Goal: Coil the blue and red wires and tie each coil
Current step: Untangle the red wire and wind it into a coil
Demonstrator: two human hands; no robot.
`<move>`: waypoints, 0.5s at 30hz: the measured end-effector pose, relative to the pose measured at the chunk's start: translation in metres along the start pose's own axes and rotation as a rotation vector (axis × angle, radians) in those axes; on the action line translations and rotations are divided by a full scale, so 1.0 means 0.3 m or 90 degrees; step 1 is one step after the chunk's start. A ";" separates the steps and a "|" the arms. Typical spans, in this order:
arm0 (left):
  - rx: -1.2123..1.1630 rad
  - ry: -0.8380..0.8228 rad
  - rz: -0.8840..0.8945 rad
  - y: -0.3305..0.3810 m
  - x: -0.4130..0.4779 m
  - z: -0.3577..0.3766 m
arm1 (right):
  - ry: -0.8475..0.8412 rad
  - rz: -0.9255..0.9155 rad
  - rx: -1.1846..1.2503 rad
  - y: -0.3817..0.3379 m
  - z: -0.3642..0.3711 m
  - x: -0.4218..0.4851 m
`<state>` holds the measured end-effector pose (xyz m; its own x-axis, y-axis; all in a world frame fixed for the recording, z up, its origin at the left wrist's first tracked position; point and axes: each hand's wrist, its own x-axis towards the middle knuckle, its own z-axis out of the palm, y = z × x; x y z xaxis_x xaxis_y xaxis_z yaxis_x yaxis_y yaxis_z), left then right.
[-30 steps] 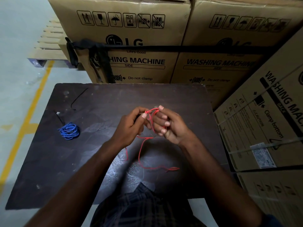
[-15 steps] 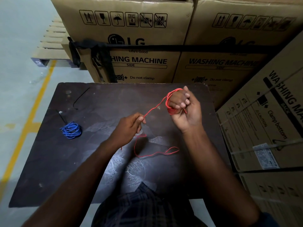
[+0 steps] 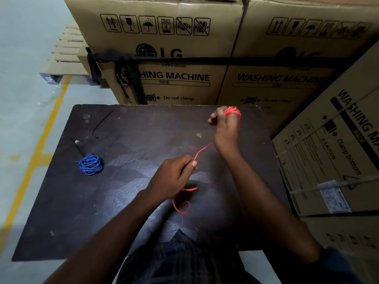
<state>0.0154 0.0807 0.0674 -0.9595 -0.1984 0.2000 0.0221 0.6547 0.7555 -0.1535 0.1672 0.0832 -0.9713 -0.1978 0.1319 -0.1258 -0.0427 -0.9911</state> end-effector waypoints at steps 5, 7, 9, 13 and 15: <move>0.023 0.062 0.065 0.010 0.053 -0.099 | -0.209 -0.133 -0.298 0.110 -0.023 -0.087; 0.027 0.053 0.091 0.003 0.072 -0.129 | -0.305 -0.130 -0.339 0.139 -0.032 -0.131; 0.028 0.061 0.091 -0.014 0.094 -0.154 | -0.394 -0.002 -0.251 0.133 -0.039 -0.180; 0.025 0.114 0.062 -0.068 0.128 -0.174 | -0.505 0.262 -0.045 0.094 -0.033 -0.248; 0.016 0.132 0.038 -0.088 0.137 -0.164 | -0.577 0.297 0.002 0.071 -0.020 -0.271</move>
<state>-0.0107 0.0194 0.0865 -0.8787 -0.3027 0.3691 0.0670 0.6874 0.7232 -0.0785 0.1883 0.0514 -0.4048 -0.8623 -0.3042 0.2280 0.2270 -0.9468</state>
